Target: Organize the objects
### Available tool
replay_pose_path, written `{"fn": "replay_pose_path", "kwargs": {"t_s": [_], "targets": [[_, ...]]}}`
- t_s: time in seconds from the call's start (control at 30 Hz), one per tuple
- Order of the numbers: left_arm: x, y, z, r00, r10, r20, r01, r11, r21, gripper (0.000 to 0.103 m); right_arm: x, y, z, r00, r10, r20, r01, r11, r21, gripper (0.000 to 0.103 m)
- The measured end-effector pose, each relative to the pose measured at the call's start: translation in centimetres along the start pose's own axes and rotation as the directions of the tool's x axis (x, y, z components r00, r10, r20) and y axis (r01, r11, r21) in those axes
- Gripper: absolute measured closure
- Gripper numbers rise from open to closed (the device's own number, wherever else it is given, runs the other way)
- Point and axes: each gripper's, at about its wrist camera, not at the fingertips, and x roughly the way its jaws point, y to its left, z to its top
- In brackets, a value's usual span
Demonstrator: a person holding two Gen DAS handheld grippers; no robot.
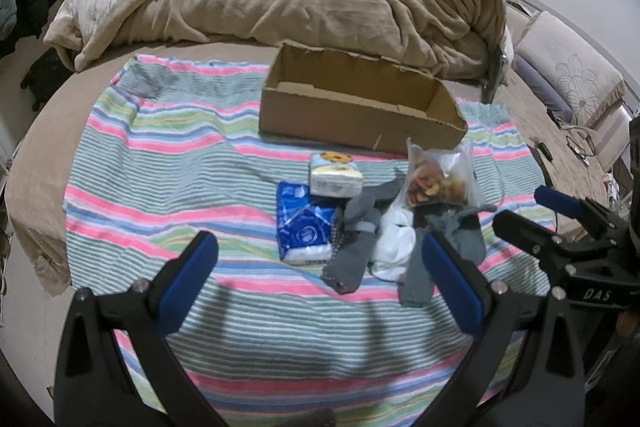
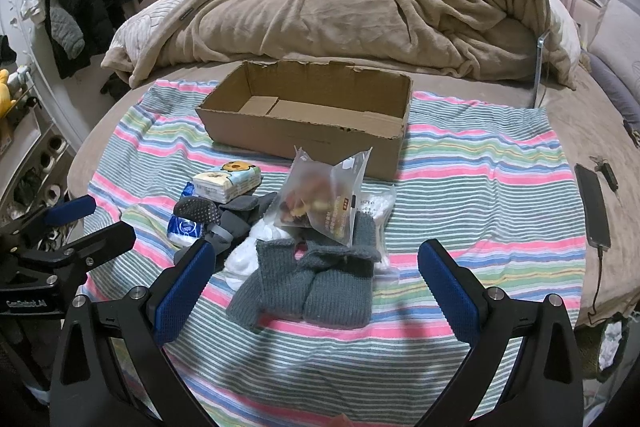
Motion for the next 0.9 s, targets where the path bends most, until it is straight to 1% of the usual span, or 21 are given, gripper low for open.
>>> {"fn": "replay_pose_path", "kwargs": {"t_s": [0.27,0.53,0.63,0.9], "targets": [[1.5,-0.3,0.5,1.0,-0.003,-0.015,0.003,1.0,0.009,0.001,1.0,-0.2,0.3,1.0,-0.003,-0.013,0.003,1.0,0.001,0.0],[3.9,-0.6,1.6,0.999,-0.009,-0.034,0.01,1.0,0.022,0.001,2.5,-1.7,1.2,1.0,-0.009,-0.017,0.009,0.999,0.032,0.0],[4.9,-0.7,2.0,0.999,-0.011,-0.042,0.013,0.999,0.031,0.001,3.3,-2.3,1.6,1.0,-0.011,-0.026,0.012,0.999,0.044,0.004],[8.1,-1.0,3.3,0.998,-0.015,-0.066,0.018,0.999,0.05,0.001,5.7,-3.2,2.5,0.999,0.002,-0.05,0.001,0.999,0.051,0.006]]}}
